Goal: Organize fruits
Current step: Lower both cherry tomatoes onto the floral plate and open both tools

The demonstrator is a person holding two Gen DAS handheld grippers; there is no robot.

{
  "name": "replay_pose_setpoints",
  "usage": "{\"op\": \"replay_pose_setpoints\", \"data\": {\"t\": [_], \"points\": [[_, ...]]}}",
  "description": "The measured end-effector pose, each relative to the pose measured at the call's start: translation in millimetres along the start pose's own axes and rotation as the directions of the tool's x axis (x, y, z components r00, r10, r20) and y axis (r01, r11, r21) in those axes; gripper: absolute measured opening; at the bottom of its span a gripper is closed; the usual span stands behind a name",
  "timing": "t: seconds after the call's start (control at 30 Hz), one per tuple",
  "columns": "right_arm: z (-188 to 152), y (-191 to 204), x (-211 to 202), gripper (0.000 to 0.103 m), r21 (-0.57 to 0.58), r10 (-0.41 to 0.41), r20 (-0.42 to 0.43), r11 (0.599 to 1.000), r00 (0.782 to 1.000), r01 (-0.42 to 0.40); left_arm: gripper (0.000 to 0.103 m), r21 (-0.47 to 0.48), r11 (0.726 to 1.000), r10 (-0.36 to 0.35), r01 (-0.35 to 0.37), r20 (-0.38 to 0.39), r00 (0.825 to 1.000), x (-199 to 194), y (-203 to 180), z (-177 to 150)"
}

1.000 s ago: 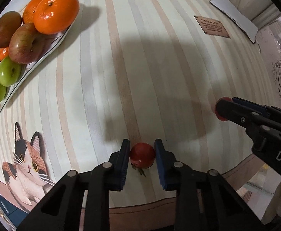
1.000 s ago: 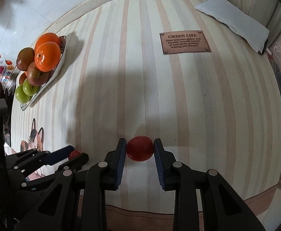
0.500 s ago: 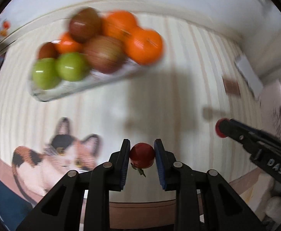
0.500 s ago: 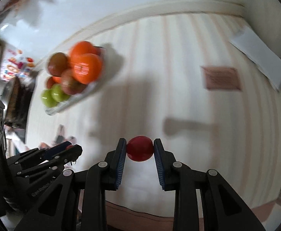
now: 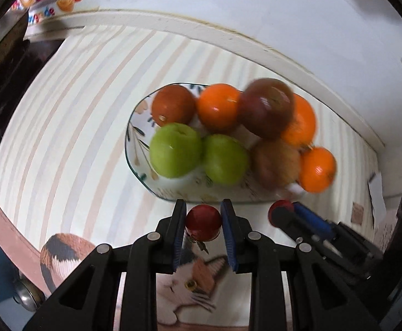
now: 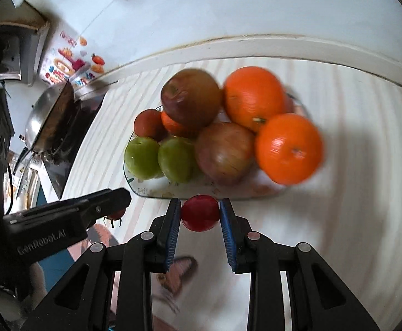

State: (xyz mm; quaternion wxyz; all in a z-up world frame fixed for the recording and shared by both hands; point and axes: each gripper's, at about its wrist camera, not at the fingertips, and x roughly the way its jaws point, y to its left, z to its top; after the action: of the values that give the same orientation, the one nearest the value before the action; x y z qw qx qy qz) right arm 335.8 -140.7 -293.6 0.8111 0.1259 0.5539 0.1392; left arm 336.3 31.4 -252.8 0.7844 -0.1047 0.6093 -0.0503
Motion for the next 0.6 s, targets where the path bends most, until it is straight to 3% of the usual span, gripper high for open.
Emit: {"op": "replay_pose_setpoints", "data": {"t": [0.47, 0.5, 0.57, 0.6], "points": [[11.9, 3.6, 51.9, 0.034, 0.043, 0.028, -0.019, 0.999, 0.999, -0.027, 0.026, -0.099, 0.994, -0.056, 0.05, -0.059, 0.997, 28.9, 27.8, 29.8], [11.8, 3.5, 52.1, 0.036, 0.049, 0.03, -0.023, 0.998, 0.999, -0.029, 0.028, -0.09, 0.995, -0.044, 0.039, -0.056, 0.997, 27.2, 27.0, 30.0], [10.6, 6.2, 51.3, 0.055, 0.052, 0.039, -0.03, 0.998, 0.999, -0.037, 0.031, -0.082, 0.996, -0.042, 0.038, -0.045, 0.998, 23.1, 26.2, 29.5], [9.5, 7.8, 50.5, 0.061, 0.053, 0.043, -0.031, 0.998, 0.999, -0.041, 0.04, -0.08, 0.996, -0.035, 0.031, -0.039, 0.999, 20.9, 26.7, 29.5]]}}
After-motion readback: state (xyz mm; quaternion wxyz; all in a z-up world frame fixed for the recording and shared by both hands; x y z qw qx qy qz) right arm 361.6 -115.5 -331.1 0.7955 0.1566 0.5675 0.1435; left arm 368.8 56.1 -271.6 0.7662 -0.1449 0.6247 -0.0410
